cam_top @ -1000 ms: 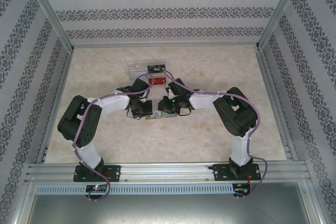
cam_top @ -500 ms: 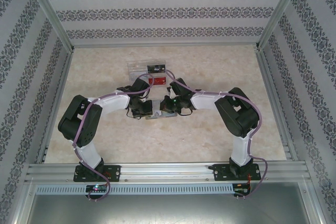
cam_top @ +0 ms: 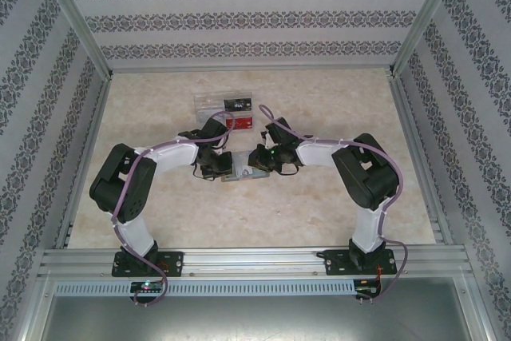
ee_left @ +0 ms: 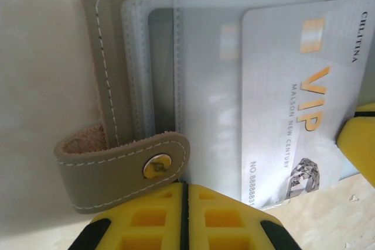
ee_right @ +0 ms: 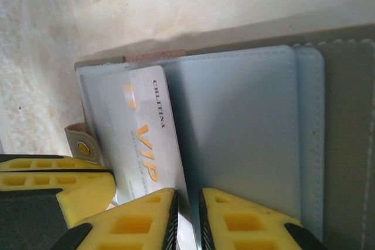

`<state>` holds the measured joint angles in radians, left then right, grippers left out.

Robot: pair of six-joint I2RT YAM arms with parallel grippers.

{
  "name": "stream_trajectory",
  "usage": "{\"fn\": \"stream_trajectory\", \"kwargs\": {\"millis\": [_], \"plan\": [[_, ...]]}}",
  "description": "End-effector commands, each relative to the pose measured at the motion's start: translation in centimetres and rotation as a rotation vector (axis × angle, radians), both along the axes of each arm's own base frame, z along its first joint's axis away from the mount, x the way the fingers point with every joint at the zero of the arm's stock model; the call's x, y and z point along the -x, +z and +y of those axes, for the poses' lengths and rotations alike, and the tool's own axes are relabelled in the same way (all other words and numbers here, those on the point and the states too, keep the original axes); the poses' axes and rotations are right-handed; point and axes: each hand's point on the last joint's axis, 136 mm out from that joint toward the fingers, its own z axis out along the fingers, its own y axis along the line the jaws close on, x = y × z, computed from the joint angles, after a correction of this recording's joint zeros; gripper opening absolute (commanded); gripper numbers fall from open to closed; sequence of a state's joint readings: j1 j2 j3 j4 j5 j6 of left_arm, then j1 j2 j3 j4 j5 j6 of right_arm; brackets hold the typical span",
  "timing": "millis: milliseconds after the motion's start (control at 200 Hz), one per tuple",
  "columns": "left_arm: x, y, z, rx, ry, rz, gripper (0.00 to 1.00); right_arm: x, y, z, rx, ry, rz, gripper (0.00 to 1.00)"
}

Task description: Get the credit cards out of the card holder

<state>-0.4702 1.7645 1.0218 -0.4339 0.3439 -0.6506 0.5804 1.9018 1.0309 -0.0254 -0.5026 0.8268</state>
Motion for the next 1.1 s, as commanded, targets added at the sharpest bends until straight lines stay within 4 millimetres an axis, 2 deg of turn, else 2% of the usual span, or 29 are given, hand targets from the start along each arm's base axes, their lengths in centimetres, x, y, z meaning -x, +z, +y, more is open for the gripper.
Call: {"fn": "stream_trajectory", "kwargs": {"millis": [0, 190, 230, 290, 345, 694, 789, 914, 1044, 1099], "plan": [[0.5, -1.3, 0.6, -0.05, -0.008, 0.033, 0.0, -0.3, -0.3, 1.2, -0.01, 0.032, -0.008, 0.2], [0.5, -1.3, 0.6, -0.049, -0.008, 0.033, 0.0, -0.7, -0.5, 2.0, -0.016, 0.043, -0.001, 0.2], [0.4, -1.2, 0.6, -0.049, -0.007, 0.031, 0.0, -0.7, -0.6, 2.0, -0.014, 0.042, 0.0, 0.17], [0.5, -1.2, 0.6, -0.051, -0.008, 0.033, 0.0, -0.6, -0.6, 1.7, -0.004, 0.035, -0.003, 0.07], [0.5, -1.2, 0.6, -0.054, -0.009, 0.031, 0.0, -0.5, -0.8, 1.0, 0.011, 0.022, -0.006, 0.0], [0.7, -1.4, 0.8, -0.063, -0.015, 0.037, 0.0, -0.5, -0.7, -4.9, 0.063, -0.055, -0.021, 0.0], [0.7, -1.3, 0.8, -0.062, -0.013, 0.037, 0.0, -0.8, 0.3, -5.5, 0.053, -0.064, -0.046, 0.0], [0.5, -0.7, 0.8, -0.059, -0.013, 0.024, 0.0, -1.7, 2.9, -5.3, 0.027, -0.053, -0.118, 0.0], [-0.2, 1.1, 0.6, -0.051, -0.009, -0.021, 0.0, -2.9, 6.3, -4.9, 0.019, -0.026, -0.22, 0.0], [-0.7, 2.2, 0.8, -0.054, 0.0, -0.049, 0.07, -3.4, 7.6, -4.9, 0.025, -0.009, -0.268, 0.0]]}}
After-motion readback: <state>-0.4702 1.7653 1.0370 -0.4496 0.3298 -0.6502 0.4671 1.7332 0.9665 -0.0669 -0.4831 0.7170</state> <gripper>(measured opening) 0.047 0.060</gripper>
